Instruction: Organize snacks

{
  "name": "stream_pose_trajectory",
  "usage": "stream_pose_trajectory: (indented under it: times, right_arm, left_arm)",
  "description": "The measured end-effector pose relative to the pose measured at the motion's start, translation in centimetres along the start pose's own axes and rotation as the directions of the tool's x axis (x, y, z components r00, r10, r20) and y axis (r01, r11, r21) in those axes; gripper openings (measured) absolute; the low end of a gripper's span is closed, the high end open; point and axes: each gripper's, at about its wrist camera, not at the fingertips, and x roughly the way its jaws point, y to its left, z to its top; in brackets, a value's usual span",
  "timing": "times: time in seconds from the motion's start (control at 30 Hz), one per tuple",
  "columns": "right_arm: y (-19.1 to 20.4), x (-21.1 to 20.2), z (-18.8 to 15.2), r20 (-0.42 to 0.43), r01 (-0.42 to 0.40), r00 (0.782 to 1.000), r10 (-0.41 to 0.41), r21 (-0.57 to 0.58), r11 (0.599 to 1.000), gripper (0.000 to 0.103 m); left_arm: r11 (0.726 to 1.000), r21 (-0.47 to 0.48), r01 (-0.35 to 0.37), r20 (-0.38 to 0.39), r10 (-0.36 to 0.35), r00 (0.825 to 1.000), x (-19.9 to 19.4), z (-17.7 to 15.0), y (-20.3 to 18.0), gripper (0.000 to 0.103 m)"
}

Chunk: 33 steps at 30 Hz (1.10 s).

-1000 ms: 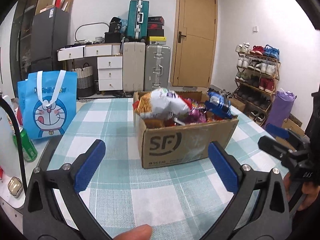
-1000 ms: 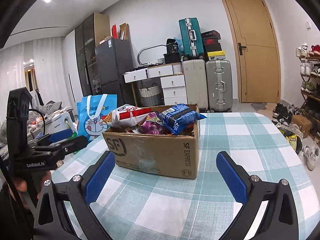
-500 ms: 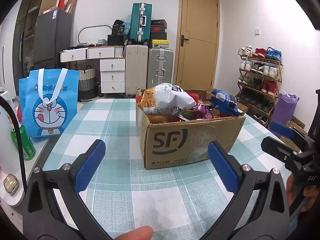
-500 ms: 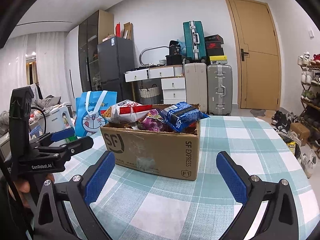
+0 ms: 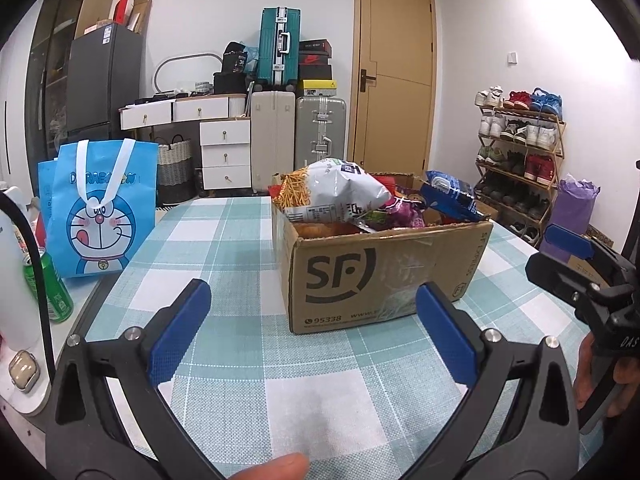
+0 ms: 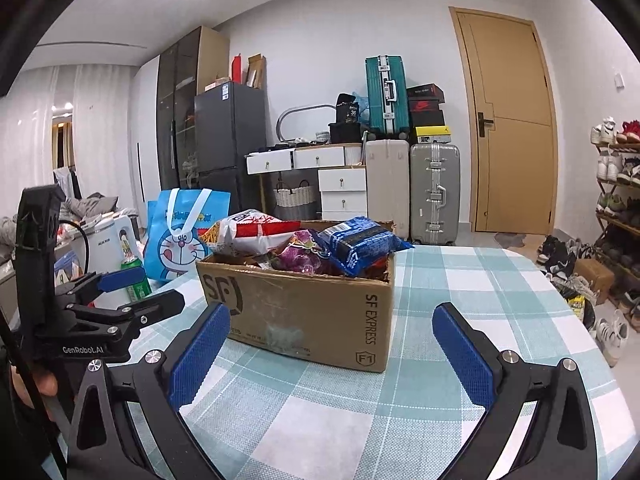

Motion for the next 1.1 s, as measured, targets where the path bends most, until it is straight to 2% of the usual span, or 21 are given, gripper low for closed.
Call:
stream_pose_trajectory:
  times: [0.2,1.1]
  right_arm:
    - [0.7,-0.02,-0.13,0.002,0.009,1.0,-0.009,-0.037,0.999,0.103]
    - [0.13,0.39,-0.2,-0.003,0.012,1.0,-0.012,-0.024,1.0,0.103]
  left_arm:
    - [1.0,-0.007,0.001,0.003,-0.001,1.0,0.05,-0.07,0.26,0.102]
    - [1.0,-0.022,-0.003,0.0,0.003,1.0,0.03,-0.23,0.79,0.102]
